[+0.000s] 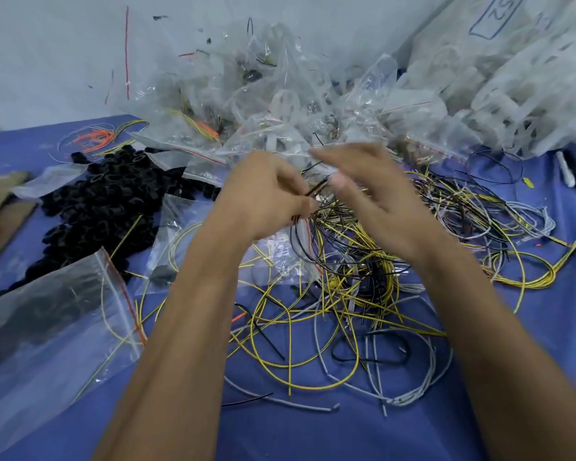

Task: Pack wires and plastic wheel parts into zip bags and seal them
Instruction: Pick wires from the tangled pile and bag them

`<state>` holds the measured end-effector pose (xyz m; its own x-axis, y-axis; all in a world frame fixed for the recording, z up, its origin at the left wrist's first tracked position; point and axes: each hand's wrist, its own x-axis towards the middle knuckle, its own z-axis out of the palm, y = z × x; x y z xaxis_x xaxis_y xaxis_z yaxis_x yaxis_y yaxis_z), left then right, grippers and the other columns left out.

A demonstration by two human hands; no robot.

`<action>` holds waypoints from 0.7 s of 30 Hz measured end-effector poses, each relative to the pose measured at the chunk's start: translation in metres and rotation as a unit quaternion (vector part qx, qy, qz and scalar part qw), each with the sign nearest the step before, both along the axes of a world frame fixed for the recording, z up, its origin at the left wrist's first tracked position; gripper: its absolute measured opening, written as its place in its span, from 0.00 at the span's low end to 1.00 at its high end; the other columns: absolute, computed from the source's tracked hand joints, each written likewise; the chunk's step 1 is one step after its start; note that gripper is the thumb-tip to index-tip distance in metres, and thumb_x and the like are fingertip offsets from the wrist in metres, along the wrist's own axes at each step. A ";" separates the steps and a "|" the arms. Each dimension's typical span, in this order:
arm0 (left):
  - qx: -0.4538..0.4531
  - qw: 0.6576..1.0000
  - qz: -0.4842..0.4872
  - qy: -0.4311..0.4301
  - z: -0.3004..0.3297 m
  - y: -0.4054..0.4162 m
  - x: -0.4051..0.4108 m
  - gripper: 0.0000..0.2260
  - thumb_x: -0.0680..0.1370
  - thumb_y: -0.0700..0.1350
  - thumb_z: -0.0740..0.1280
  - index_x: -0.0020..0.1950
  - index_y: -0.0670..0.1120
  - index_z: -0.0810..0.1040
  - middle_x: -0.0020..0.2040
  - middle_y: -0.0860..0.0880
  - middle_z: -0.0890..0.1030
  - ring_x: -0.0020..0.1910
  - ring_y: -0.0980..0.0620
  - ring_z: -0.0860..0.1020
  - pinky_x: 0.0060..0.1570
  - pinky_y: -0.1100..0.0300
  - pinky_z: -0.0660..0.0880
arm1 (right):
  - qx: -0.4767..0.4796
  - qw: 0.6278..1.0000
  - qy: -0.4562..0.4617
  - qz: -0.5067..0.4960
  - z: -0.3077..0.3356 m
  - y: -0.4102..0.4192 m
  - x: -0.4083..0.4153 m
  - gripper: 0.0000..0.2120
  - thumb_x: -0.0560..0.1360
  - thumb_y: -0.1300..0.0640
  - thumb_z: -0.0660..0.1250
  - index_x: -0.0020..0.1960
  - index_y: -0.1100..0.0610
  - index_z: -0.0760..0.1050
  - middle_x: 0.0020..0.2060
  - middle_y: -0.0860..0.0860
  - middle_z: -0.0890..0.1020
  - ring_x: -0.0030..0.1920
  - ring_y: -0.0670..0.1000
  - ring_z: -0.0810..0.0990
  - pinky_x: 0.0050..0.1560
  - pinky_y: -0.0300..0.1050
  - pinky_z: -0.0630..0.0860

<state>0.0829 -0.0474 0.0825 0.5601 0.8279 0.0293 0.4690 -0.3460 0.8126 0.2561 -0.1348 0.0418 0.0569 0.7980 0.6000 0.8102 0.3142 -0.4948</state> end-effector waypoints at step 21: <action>-0.002 0.871 0.155 -0.467 -0.016 -0.018 0.025 0.04 0.77 0.33 0.72 0.43 0.38 0.82 0.31 0.47 0.81 0.27 0.57 0.79 0.31 0.63 0.78 | -0.154 0.931 0.318 0.089 -0.002 0.012 -0.026 0.29 0.82 0.34 0.47 0.53 0.47 0.84 0.34 0.55 0.85 0.38 0.46 0.81 0.48 0.45 0.72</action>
<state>0.1082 -0.0656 0.0666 0.0433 0.9364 0.3482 -0.3262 -0.3161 0.8909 0.2304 -0.1232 0.0396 0.1731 0.9576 0.2304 0.2722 0.1783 -0.9456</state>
